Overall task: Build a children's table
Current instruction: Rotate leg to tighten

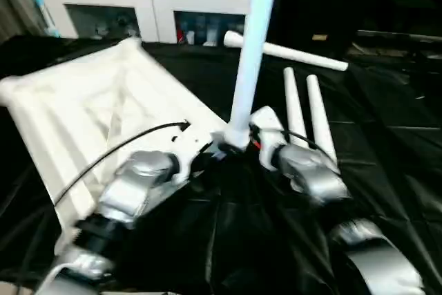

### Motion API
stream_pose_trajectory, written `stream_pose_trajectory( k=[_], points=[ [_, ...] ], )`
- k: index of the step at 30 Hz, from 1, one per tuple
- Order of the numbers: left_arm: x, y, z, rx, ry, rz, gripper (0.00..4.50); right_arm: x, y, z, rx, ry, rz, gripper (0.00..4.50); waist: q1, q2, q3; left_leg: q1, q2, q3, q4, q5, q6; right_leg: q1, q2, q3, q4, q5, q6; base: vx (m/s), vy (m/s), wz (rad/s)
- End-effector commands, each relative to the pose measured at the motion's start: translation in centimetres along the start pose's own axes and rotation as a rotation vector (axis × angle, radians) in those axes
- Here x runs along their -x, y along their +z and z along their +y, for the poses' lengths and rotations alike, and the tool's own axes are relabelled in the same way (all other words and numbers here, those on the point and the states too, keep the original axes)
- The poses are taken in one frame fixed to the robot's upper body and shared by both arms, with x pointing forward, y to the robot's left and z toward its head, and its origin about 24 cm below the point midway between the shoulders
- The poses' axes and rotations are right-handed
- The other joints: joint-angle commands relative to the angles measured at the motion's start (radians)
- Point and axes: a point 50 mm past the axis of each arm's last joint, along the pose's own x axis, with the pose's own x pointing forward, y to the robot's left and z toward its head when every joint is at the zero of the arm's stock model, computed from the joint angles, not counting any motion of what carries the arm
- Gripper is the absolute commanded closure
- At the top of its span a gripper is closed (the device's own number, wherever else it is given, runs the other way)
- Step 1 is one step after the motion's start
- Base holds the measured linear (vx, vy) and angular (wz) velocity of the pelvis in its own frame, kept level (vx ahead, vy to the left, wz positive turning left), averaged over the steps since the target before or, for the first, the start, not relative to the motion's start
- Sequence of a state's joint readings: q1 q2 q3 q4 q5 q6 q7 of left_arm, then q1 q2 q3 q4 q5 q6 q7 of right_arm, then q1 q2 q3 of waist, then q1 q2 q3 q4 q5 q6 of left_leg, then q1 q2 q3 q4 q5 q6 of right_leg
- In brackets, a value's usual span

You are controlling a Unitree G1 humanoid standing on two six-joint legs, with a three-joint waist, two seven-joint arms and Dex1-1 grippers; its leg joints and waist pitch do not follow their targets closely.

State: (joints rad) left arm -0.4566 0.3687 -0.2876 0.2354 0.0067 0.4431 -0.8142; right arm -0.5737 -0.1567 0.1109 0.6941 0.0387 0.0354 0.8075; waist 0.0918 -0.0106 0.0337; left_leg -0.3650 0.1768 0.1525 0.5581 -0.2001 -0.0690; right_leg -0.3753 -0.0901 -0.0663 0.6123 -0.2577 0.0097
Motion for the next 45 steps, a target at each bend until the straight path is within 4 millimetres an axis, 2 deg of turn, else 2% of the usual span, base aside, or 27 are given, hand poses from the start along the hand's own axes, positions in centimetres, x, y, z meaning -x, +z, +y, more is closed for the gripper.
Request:
stream_pose_trajectory(
  k=[1,2,3,5,6,8,10,13,14,16,17,20,24,25,27,30,38,45],
  points=[
    [-0.2,-0.9,-1.2,-0.022,-0.1,-0.006,4.5,-0.1,0.7,1.5,0.035,0.153,-0.041,0.15,-0.002,-0.001,-0.051,0.008,0.045,-0.001,-0.034,0.111,0.175,0.053,-0.048,0.043,-0.034,0.365,-0.291,0.0,0.0,0.0],
    [0.0,-0.9,-1.2,-0.034,-0.118,-0.016,4.5,0.1,0.7,1.5,0.036,0.162,-0.045,0.15,-0.004,-0.003,-0.05,0.003,0.044,-0.002,-0.031,0.123,0.191,0.053,-0.049,0.042,-0.032,0.375,-0.3,0.0,0.0,0.0],
    [0.3,-1.0,-1.5,-0.043,-0.16,-0.035,4.5,0.4,0.8,1.5,0.044,0.179,-0.051,0.15,-0.004,-0.003,-0.049,0.003,0.044,-0.002,-0.031,0.111,0.194,0.052,-0.051,0.042,-0.033,0.359,-0.304,0.0,0.0,0.0],
    [1.0,-0.9,-1.8,-0.055,-0.224,-0.063,4.5,0.8,0.9,1.5,0.06,0.202,-0.057,0.15,-0.005,-0.002,-0.048,0.003,0.047,-0.001,-0.034,0.073,0.187,0.052,-0.054,0.041,-0.037,0.294,-0.308,0.0,0.0,0.0],
    [1.3,-1.0,-1.9,-0.065,-0.247,-0.066,4.5,0.9,0.9,1.6,0.065,0.216,-0.06,0.15,-0.005,0.001,-0.047,0.005,0.051,-0.001,-0.036,0.053,0.178,0.049,-0.054,0.041,-0.038,0.256,-0.309,0.0,0.0,0.0],
    [1.7,-1.2,-1.9,-0.085,-0.273,-0.063,4.5,1.2,0.9,1.8,0.071,0.24,-0.063,0.15,-0.005,0.003,-0.046,0.007,0.053,-0.001,-0.037,0.031,0.163,0.046,-0.053,0.043,-0.038,0.221,-0.315,0.0,0.0,0.0],
    [2.6,-1.7,-2.0,-0.119,-0.329,-0.032,4.5,1.6,1.2,2.4,0.087,0.305,-0.075,0.15,-0.003,0.003,-0.045,0.008,0.053,0.001,-0.035,0.03,0.163,0.044,-0.053,0.045,-0.036,0.222,-0.315,0.0,0.0,0.0],
    [3.1,-2.0,-2.1,-0.131,-0.351,-0.015,4.5,1.8,1.2,2.7,0.094,0.345,-0.077,0.15,0.0,0.006,-0.046,0.009,0.053,0.0,-0.034,0.039,0.159,0.042,-0.052,0.045,-0.032,0.235,-0.313,0.0,0.0,0.0],
    [3.2,-2.1,-1.9,-0.135,-0.346,-0.01,4.5,1.9,1.1,3.0,0.107,0.37,-0.067,0.15,0.0,0.002,-0.045,0.007,0.052,0.001,-0.034,0.03,0.152,0.043,-0.051,0.044,-0.032,0.227,-0.315,0.0,0.0,0.0],
    [3.4,-2.2,-1.8,-0.139,-0.34,-0.007,4.5,2.0,0.9,3.2,0.115,0.386,-0.059,0.15,-0.001,0.003,-0.045,0.006,0.051,0.0,-0.034,0.013,0.14,0.044,-0.053,0.045,-0.033,0.21,-0.313,0.0,0.0,0.0],
    [3.4,-2.3,-1.6,-0.14,-0.337,-0.005,4.5,2.0,0.9,3.2,0.118,0.387,-0.055,0.15,-0.003,-0.001,-0.044,0.005,0.051,0.0,-0.036,0.002,0.131,0.046,-0.054,0.045,-0.034,0.197,-0.311,0.0,0.0,0.0],
    [3.6,-2.4,-1.4,-0.142,-0.329,-0.001,4.5,2.1,0.7,3.1,0.13,0.392,-0.043,0.15,-0.005,0.001,-0.045,0.006,0.051,0.0,-0.036,-0.018,0.112,0.045,-0.054,0.046,-0.034,0.179,-0.308,0.0,0.0,0.0],
    [3.8,-2.6,-1.1,-0.146,-0.319,0.008,4.5,2.2,0.8,2.9,0.126,0.39,-0.04,0.15,-0.005,-0.001,-0.048,0.006,0.048,0.0,-0.031,0.009,0.117,0.045,-0.053,0.047,-0.029,0.22,-0.309,0.0,0.0,0.0],
    [3.8,-2.6,-1.1,-0.145,-0.319,0.008,4.5,2.2,0.8,2.9,0.126,0.389,-0.04,0.41,-0.004,-0.001,-0.049,0.006,0.048,0.001,-0.03,0.018,0.122,0.046,-0.052,0.046,-0.027,0.232,-0.31,0.0,0.0,0.0],
    [3.8,-2.6,-1.1,-0.145,-0.319,0.008,4.5,2.2,0.8,2.9,0.124,0.388,-0.038,0.41,-0.004,-0.001,-0.05,0.004,0.047,0.0,-0.027,0.032,0.128,0.047,-0.052,0.046,-0.025,0.25,-0.313,0.0,0.0,0.0],
    [3.7,-2.7,-1.0,-0.146,-0.32,0.009,4.5,2.1,0.6,2.9,0.127,0.39,-0.03,0.67,-0.002,-0.001,-0.05,0.005,0.047,0.001,-0.026,0.034,0.133,0.046,-0.052,0.046,-0.024,0.251,-0.316,0.0,0.0,0.0],
    [3.7,-2.7,-0.9,-0.147,-0.32,0.013,4.5,1.9,0.0,2.8,0.126,0.38,0.003,1.41,0.0,0.002,-0.049,0.005,0.047,0.0,-0.027,-0.014,0.109,0.046,-0.054,0.047,-0.026,0.186,-0.313,0.0,0.0,0.0],
    [3.7,-2.8,-0.9,-0.15,-0.322,0.018,4.5,1.9,-0.3,2.9,0.129,0.375,0.013,1.82,-0.001,0.001,-0.051,0.005,0.046,0.0,-0.025,-0.004,0.108,0.047,-0.052,0.046,-0.023,0.213,-0.313,0.0,0.0,0.0]
  ],
)
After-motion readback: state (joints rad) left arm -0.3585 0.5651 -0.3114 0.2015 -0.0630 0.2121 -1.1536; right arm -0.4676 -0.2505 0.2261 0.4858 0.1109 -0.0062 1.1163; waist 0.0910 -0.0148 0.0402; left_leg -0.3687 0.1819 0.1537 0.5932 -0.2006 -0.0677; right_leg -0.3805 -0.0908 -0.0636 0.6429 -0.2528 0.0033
